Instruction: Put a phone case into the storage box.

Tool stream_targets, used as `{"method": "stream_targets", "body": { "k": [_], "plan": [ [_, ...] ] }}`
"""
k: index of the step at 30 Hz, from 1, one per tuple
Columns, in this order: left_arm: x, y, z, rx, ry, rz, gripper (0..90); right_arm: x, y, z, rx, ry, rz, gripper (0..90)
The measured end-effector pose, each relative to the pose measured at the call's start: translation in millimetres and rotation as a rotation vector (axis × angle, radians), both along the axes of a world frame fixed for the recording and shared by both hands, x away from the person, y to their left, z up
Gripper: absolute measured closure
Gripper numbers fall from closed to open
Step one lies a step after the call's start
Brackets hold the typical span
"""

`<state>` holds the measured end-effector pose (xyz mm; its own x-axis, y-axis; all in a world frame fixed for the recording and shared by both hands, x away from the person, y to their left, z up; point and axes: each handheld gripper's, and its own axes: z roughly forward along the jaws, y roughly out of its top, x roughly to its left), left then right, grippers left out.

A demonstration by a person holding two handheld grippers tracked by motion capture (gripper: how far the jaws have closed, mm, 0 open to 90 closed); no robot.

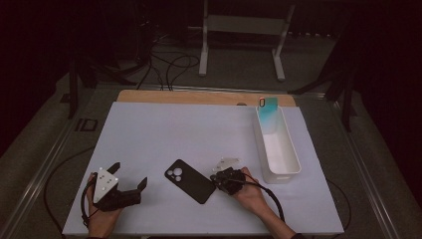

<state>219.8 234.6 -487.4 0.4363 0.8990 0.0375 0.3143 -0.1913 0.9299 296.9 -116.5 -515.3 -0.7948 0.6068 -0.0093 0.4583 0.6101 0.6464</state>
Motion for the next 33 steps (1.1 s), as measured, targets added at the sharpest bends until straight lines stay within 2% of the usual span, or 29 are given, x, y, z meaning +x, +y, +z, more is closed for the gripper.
{"method": "stream_targets", "body": {
  "k": [2,6,13,17,21,27,33],
  "plan": [
    [0.1,0.4,-0.1,0.002,0.002,0.0,0.7,0.0,-0.8,2.4,0.008,-0.003,-0.01,85.4],
    [0.2,-0.3,-0.3,0.002,0.001,0.0,0.7,-0.6,-2.2,10.5,0.029,-0.015,-0.017,70.5],
    [0.1,-0.4,-0.1,0.002,0.001,0.0,0.7,-1.6,-3.4,24.3,0.05,-0.001,-0.009,47.1],
    [0.2,-0.3,-0.2,0.002,0.002,0.001,0.7,-2.4,-4.7,32.6,0.081,0.005,-0.012,35.0],
    [0.2,-0.3,-0.3,0.003,0.002,0.001,0.7,-4.2,-3.4,38.5,0.094,-0.001,-0.017,20.5],
    [0.3,-0.6,-0.3,0.003,0.003,0.0,0.7,-7.9,6.0,44.9,0.07,0.001,0.005,11.2],
    [0.0,0.1,0.0,0.002,0.002,0.002,0.7,-7.0,20.3,47.0,0.022,0.021,0.022,9.0]
  ]
}}
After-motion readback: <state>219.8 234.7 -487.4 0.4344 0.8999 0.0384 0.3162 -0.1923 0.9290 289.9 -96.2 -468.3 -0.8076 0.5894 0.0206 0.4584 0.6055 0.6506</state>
